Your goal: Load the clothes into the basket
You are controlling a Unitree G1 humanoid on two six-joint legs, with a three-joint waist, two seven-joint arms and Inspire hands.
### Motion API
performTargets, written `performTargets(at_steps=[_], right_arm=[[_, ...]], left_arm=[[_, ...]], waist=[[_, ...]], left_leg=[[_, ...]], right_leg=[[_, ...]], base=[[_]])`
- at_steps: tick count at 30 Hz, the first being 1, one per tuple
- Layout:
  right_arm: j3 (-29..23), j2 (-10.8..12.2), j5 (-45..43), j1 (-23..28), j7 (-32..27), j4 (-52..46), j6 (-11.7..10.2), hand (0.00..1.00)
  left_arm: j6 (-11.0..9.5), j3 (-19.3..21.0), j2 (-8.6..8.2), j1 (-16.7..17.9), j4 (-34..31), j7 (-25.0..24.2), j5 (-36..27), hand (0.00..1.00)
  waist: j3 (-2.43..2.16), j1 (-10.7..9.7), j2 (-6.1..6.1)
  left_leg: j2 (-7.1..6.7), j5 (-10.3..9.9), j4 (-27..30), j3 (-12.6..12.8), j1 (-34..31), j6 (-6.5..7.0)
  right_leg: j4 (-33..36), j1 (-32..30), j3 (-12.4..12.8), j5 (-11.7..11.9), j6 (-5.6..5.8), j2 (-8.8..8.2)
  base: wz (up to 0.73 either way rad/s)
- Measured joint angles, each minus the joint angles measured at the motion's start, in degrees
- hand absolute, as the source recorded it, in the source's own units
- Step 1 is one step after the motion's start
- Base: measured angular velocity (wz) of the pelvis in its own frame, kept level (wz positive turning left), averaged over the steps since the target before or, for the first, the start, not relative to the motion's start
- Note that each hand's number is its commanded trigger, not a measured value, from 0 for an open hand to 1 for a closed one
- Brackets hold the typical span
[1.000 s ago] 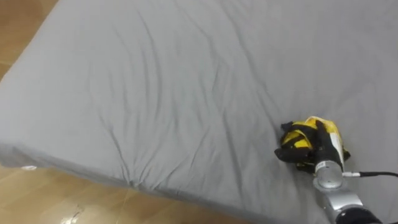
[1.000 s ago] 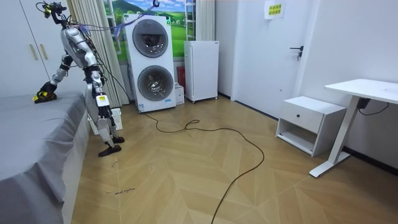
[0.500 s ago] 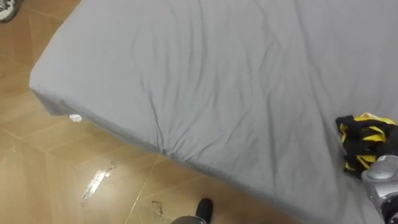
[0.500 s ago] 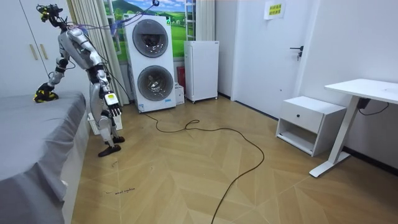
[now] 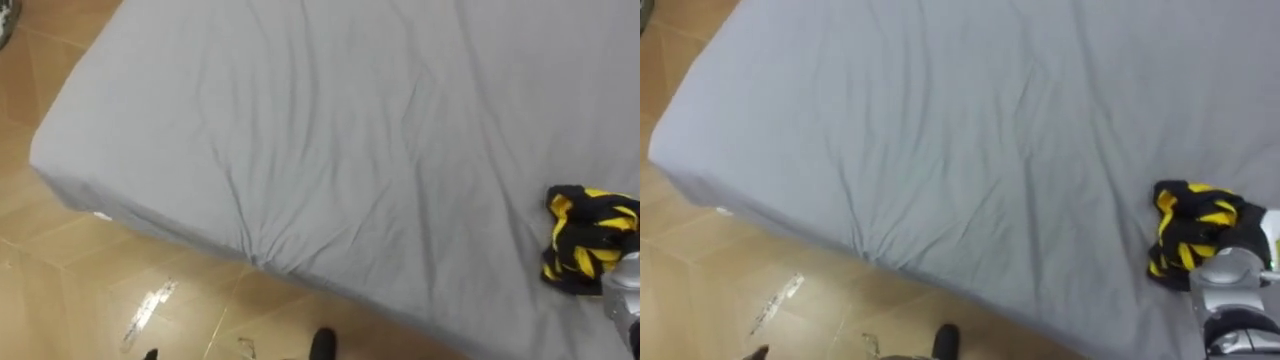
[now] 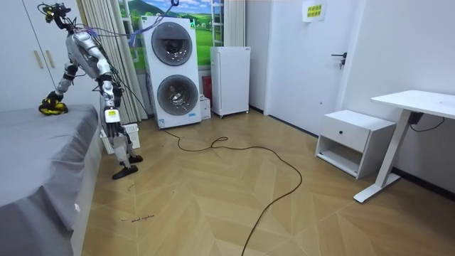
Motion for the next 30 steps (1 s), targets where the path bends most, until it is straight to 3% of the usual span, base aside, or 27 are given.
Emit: performTargets(at_steps=[2, 4, 6, 8, 13, 15, 16, 20, 27, 30], right_arm=[[-2.0, 0.5, 1.6, 3.4, 0.7, -5.2, 0.6, 1.0], [-3.8, 1.2, 2.2, 7.4, 0.8, -10.8, 0.5, 1.0], [-3.9, 1.7, 2.4, 11.2, 0.8, -16.2, 0.6, 1.0], [-4.1, 1.9, 2.4, 15.8, 1.1, -24.7, 0.8, 1.0], [-6.5, 4.3, 1.0, 20.6, 1.6, -36.7, 1.0, 1.0], [-7.6, 4.8, -0.6, 20.8, 1.6, -37.4, 0.9, 1.0], [-8.7, 4.8, -1.0, 21.3, 1.5, -37.4, 1.0, 1.0], [-10.2, 5.3, -1.1, 21.5, 1.6, -37.4, 1.0, 1.0], [-13.9, 5.6, -1.1, 25.3, 0.9, -42.5, 1.0, 1.0], [-16.4, 6.7, -0.5, 27.5, -0.1, -43.7, 1.0, 1.0]], left_arm=[[-0.4, 2.3, -0.18, 0.5, 0.0, 0.2, 0.1, 0.0], [-1.0, 3.3, -0.23, 1.4, -0.3, 0.1, 0.0, 0.0], [-1.0, 3.7, -0.42, 2.4, -1.3, 0.1, -0.2, 0.0], [-1.1, 4.0, -0.83, 2.6, -1.6, 0.1, -0.1, 0.0], [-0.5, 5.8, -1.93, 3.5, -1.4, 0.0, 0.0, 0.0], [-0.3, 6.3, -1.87, 5.3, -1.4, -0.2, 0.1, 0.0], [-0.3, 6.3, -1.91, 5.9, -1.4, -0.4, 0.1, 0.0], [0.6, 6.3, -1.95, 6.3, -1.4, 0.1, 0.5, 0.0], [1.9, 7.6, -1.95, 7.8, -1.4, 1.3, 3.3, 0.0], [3.0, 8.5, -1.98, 8.7, -1.4, 1.4, 3.2, 0.0]], waist=[[-0.04, -1.6, -2.03], [-0.8, -2.9, -3.19], [-1.08, -4.4, -3.51], [-1.24, -5.0, -3.39], [-1.36, -8.5, -3.06], [-1.37, -9.6, -2.77], [-1.59, -10.2, -2.35], [-1.45, -12.0, -1.73], [-1.3, -13.4, -1.63], [-1.22, -13.9, -1.43]], left_leg=[[0.04, 0.0, -1.2, 1.9, 4.1, -0.02], [0.02, -0.3, -1.7, 3.5, 7.0, -0.06], [0.28, -1.3, -1.9, 4.7, 10.3, -0.13], [0.87, -2.8, -2.1, 5.5, 13.6, -0.45], [1.01, -3.2, -3.5, 8.4, 18.5, -0.63], [1.1, -3.5, -3.8, 8.5, 19.9, -0.83], [1.32, -3.9, -3.8, 8.7, 20.4, -0.84], [1.54, -4.1, -4.1, 9.4, 21.5, -0.88], [2.89, -4.9, -5.2, 12.2, 23.2, -1.12], [3.24, -5.3, -5.1, 13.9, 24.0, -1.41]], right_leg=[[-0.7, 3.0, 2.4, 0.2, 0.28, 0.09], [-2.4, 6.0, 4.0, 0.5, 0.59, 0.27], [-3.2, 8.8, 5.2, 0.5, 0.66, 0.5], [-4.2, 11.3, 7.5, 0.5, 0.73, 1.03], [-4.1, 13.9, 11.7, 0.5, 0.74, 1.4], [-4.1, 14.8, 12.8, 0.5, 0.74, 1.61], [-4.1, 15.0, 13.4, 0.5, 0.74, 1.88], [-4.1, 15.7, 14.0, 0.4, 0.81, 2.03], [-4.0, 15.4, 17.6, 0.6, 0.87, 3.21], [-4.0, 15.4, 19.6, 0.9, 0.72, 3.94]], base=[[-0.4], [-0.37], [-0.47], [-0.69], [-0.47], [-0.27], [-0.13], [-0.08], [-0.24], [-0.35]])
